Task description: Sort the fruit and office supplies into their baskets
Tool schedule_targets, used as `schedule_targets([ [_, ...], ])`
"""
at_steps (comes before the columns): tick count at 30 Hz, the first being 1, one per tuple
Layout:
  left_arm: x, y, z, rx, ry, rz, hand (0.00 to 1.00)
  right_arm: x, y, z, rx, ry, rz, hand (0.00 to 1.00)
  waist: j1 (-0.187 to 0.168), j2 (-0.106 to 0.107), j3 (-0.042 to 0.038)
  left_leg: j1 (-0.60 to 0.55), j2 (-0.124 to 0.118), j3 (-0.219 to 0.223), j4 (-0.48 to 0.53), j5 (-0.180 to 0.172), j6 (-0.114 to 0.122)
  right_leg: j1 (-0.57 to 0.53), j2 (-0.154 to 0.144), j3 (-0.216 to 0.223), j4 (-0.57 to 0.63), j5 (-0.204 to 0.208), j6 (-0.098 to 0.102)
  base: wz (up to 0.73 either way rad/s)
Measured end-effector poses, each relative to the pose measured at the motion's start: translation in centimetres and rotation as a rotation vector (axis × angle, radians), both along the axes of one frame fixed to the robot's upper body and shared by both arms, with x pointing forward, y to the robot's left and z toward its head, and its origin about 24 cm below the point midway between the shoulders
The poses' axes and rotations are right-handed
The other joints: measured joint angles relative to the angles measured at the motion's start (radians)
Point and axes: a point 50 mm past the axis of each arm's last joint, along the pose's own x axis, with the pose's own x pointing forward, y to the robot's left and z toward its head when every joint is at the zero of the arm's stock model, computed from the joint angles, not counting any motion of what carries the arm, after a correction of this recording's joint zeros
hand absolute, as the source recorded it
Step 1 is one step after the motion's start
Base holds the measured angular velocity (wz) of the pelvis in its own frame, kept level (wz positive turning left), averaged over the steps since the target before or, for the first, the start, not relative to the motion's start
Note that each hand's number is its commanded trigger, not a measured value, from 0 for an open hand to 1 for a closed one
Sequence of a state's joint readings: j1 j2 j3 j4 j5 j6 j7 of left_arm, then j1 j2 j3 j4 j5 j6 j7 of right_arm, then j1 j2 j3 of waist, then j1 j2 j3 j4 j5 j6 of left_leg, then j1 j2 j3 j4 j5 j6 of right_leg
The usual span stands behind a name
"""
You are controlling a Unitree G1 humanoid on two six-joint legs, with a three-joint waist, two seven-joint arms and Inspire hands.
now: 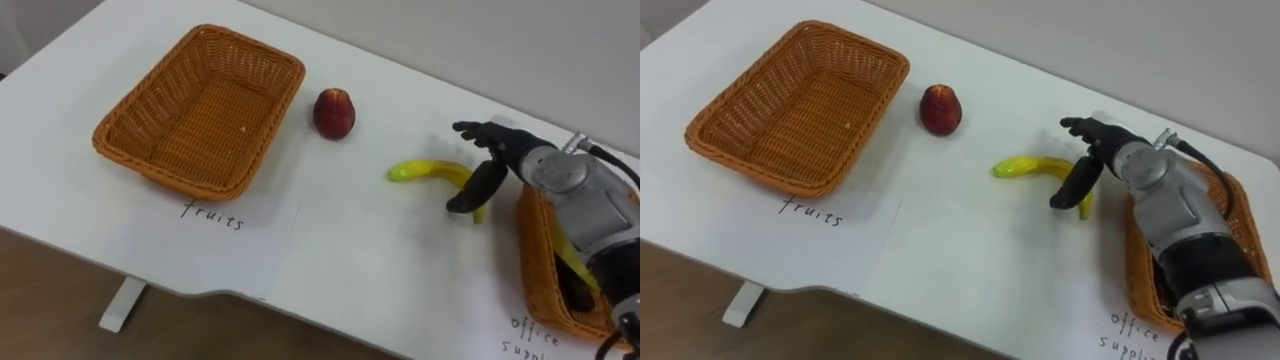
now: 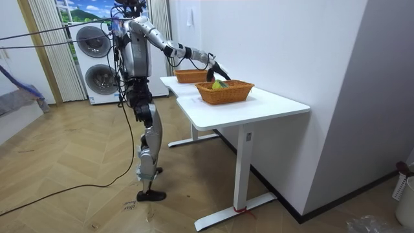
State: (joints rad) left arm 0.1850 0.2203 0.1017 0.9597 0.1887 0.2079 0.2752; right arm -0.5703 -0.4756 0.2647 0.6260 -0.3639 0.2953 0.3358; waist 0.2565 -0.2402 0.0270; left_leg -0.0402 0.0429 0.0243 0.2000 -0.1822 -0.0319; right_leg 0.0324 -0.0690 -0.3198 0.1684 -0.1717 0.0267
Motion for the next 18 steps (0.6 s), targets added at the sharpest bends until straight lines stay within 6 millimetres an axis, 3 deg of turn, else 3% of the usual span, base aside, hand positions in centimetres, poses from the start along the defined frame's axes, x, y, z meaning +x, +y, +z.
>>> schedule_targets([
  [18,0.3,0.0,0.1,0.004,-0.007,-0.011,0.00,0.6,-1.9,-0.4,-0.038,0.020,-0.109,0.00,0.023,0.004,-0.0008,-0.035,-0.001,-0.007,0.007,0.001,0.000,-0.029,-0.002,-0.017,-0.001,0.000,0.000,0.01],
])
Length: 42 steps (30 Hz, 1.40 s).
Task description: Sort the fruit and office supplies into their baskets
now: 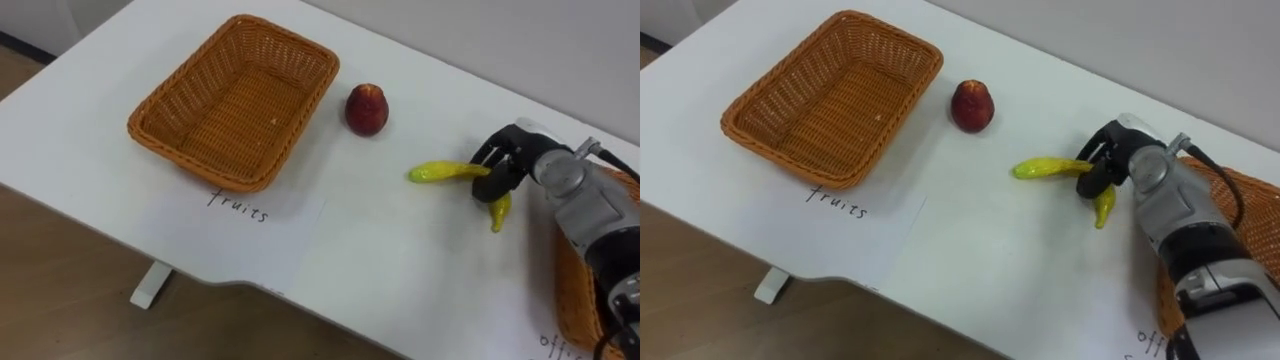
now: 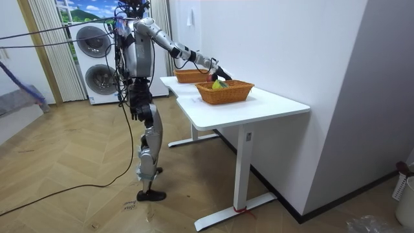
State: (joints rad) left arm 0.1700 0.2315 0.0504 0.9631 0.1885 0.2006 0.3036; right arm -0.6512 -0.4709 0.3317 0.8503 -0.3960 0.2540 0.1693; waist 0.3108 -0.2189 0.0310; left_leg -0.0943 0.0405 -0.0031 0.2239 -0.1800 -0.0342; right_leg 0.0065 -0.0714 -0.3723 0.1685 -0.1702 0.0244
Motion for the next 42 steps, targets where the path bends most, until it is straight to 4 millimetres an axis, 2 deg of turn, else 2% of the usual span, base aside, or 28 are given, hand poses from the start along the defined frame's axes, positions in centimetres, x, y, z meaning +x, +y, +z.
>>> schedule_targets([
  [11,0.2,-0.1,0.0,-0.001,0.000,-0.016,0.00,0.0,0.0,0.0,0.000,-0.006,0.000,1.00,0.000,0.001,0.0004,-0.001,0.000,0.000,-0.002,0.000,0.000,-0.001,0.001,0.001,0.000,0.000,0.000,0.00],
  [17,0.9,-0.1,0.1,0.001,-0.020,-0.023,0.00,0.2,0.3,0.3,0.005,-0.023,0.018,1.00,-0.005,-0.001,-0.0009,-0.002,0.001,0.002,-0.003,0.000,0.000,-0.005,0.001,0.006,0.000,0.000,0.000,0.00],
  [20,1.1,0.0,0.2,0.000,-0.029,-0.016,0.00,0.6,1.4,1.5,0.009,-0.077,0.068,1.00,-0.016,0.000,-0.0021,-0.002,0.001,0.003,-0.002,0.000,0.000,-0.007,0.001,0.014,0.000,0.000,0.000,0.00],
  [22,1.1,0.2,0.3,0.000,-0.044,0.004,0.00,1.1,2.8,3.0,0.021,-0.135,0.137,1.00,-0.033,0.005,-0.0073,0.000,0.000,0.003,-0.002,0.000,0.000,-0.005,0.001,0.014,0.000,0.000,0.000,0.00],
  [25,1.2,0.2,0.3,-0.007,-0.049,0.009,0.00,1.0,4.1,4.1,0.034,-0.191,0.193,1.00,-0.036,0.010,-0.0170,0.012,0.000,0.002,-0.002,0.000,0.000,0.007,0.001,0.015,-0.001,0.000,0.000,0.00],
  [31,0.7,-0.4,0.0,-0.037,-0.051,0.028,0.00,0.6,6.4,6.5,0.036,-0.290,0.311,1.00,-0.048,0.027,-0.0207,0.059,0.001,0.017,-0.016,0.000,0.000,0.041,0.000,0.030,-0.003,0.000,0.000,-0.05],
  [35,-0.1,-0.4,-0.1,-0.044,-0.035,0.038,0.00,0.5,7.2,8.5,0.045,-0.364,0.349,1.00,-0.079,0.028,-0.0226,0.075,0.001,0.020,-0.020,0.000,0.000,0.056,-0.001,0.030,-0.001,0.000,0.000,-0.02],
  [38,-0.9,-0.5,-0.3,-0.049,-0.019,0.053,0.00,0.1,7.7,10.9,0.065,-0.460,0.375,1.00,-0.095,0.029,-0.0221,0.082,0.001,0.025,-0.021,0.001,0.001,0.059,0.000,0.043,0.002,0.000,0.000,-0.09],
  [39,-1.5,-0.7,-0.4,-0.051,-0.007,0.064,0.00,0.0,7.6,11.5,0.071,-0.487,0.374,1.00,-0.100,0.032,-0.0238,0.087,0.001,0.025,-0.027,0.001,0.001,0.064,0.000,0.043,0.004,0.000,0.000,-0.05],
  [40,-1.6,-1.0,-0.5,-0.055,-0.007,0.066,0.00,0.0,7.4,12.0,0.076,-0.508,0.367,1.00,-0.101,0.031,-0.0289,0.089,0.001,0.027,-0.031,0.001,0.001,0.064,0.000,0.045,0.007,0.000,0.000,-0.05],
  [42,-2.0,-1.2,-0.6,-0.055,0.001,0.072,0.00,-0.2,7.4,12.7,0.081,-0.537,0.368,1.00,-0.108,0.030,-0.0305,0.090,0.001,0.027,-0.034,0.003,0.001,0.063,0.000,0.046,0.007,0.000,0.000,-0.02],
])
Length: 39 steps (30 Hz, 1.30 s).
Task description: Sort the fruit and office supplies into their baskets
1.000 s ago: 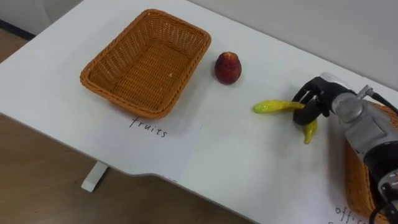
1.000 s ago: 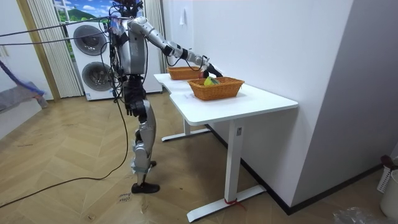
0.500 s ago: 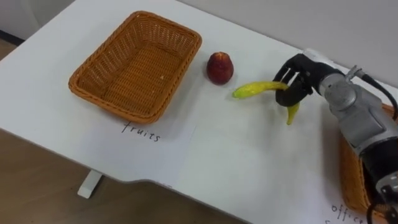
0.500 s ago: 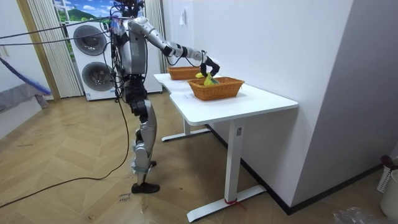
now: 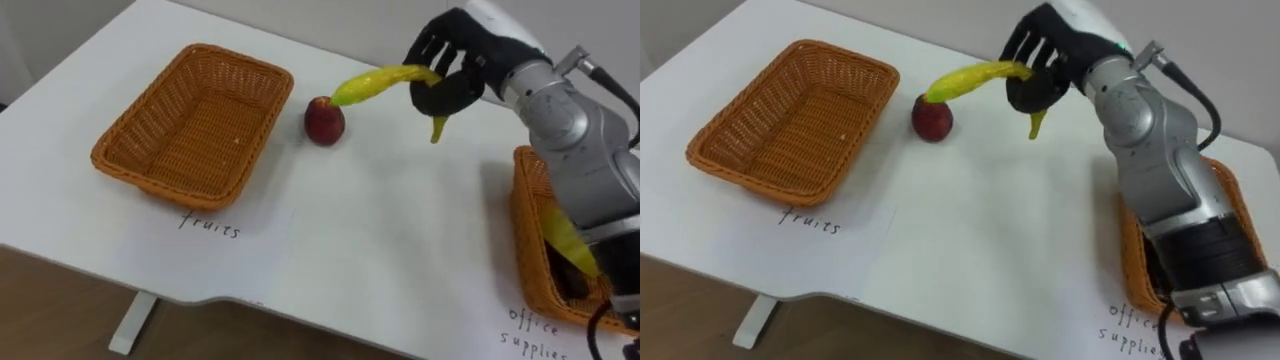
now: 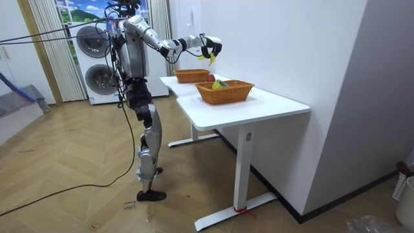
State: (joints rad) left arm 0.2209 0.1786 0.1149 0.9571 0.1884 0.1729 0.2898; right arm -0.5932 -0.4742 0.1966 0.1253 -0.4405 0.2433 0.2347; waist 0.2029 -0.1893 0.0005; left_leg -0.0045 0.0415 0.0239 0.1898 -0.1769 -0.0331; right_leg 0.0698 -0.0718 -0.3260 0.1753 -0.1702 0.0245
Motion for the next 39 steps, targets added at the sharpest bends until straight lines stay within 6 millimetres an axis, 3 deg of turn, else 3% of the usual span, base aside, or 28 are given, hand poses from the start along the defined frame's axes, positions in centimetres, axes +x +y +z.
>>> schedule_targets([
  [3,-0.2,-0.2,-0.1,0.005,0.003,0.005,0.00,-0.1,0.3,0.5,0.001,-0.020,0.013,1.00,-0.005,-0.006,-0.0046,0.002,0.000,0.001,0.000,0.000,0.000,0.000,0.000,0.000,0.003,0.000,0.000,0.00],
  [8,0.1,-0.2,0.0,0.003,-0.009,0.000,0.00,0.0,0.5,1.1,-0.003,-0.028,0.026,1.00,-0.002,-0.007,-0.0043,0.002,0.000,-0.002,-0.001,0.001,0.000,-0.002,-0.001,-0.002,0.010,0.000,0.000,0.01],
  [14,0.7,-0.4,0.1,0.001,-0.030,-0.006,0.00,0.4,1.3,2.5,-0.008,-0.055,0.044,1.00,0.012,-0.003,0.0027,0.001,0.000,-0.009,-0.003,0.001,0.000,-0.003,-0.001,-0.007,0.010,0.000,0.000,0.02],
  [21,2.7,-0.2,0.9,0.058,-0.090,-0.083,0.00,0.4,2.7,2.6,-0.044,-0.048,0.093,1.00,0.042,-0.026,0.0071,0.000,-0.002,-0.028,-0.005,0.003,0.001,-0.002,-0.003,-0.034,0.010,0.000,0.000,0.08],
  [27,4.0,-0.2,1.4,0.092,-0.112,-0.151,0.00,0.3,4.1,1.7,-0.092,-0.010,0.136,1.00,0.080,-0.047,0.0109,-0.002,-0.004,-0.044,-0.005,0.003,0.001,0.001,-0.003,-0.034,0.010,0.000,0.000,0.09],
  [30,4.6,-0.2,1.7,0.101,-0.126,-0.197,0.00,0.4,4.7,0.8,-0.121,0.029,0.151,1.00,0.085,-0.057,0.0218,-0.002,-0.008,-0.072,-0.004,0.003,0.001,0.015,-0.003,-0.049,0.008,-0.002,0.002,0.24],
  [36,5.0,-0.6,1.9,0.100,-0.149,-0.225,0.00,0.8,6.2,-1.0,-0.121,0.099,0.182,1.00,0.133,-0.081,0.0274,-0.009,-0.017,-0.088,0.000,0.004,0.003,0.016,-0.011,-0.064,0.006,-0.005,0.008,0.08],
  [39,5.2,-0.7,2.2,0.098,-0.170,-0.233,0.00,0.8,6.8,-1.3,-0.104,0.107,0.194,1.00,0.136,-0.087,0.0280,-0.020,-0.023,-0.102,0.002,0.006,0.006,0.016,-0.015,-0.081,0.005,-0.005,0.008,0.16],
])
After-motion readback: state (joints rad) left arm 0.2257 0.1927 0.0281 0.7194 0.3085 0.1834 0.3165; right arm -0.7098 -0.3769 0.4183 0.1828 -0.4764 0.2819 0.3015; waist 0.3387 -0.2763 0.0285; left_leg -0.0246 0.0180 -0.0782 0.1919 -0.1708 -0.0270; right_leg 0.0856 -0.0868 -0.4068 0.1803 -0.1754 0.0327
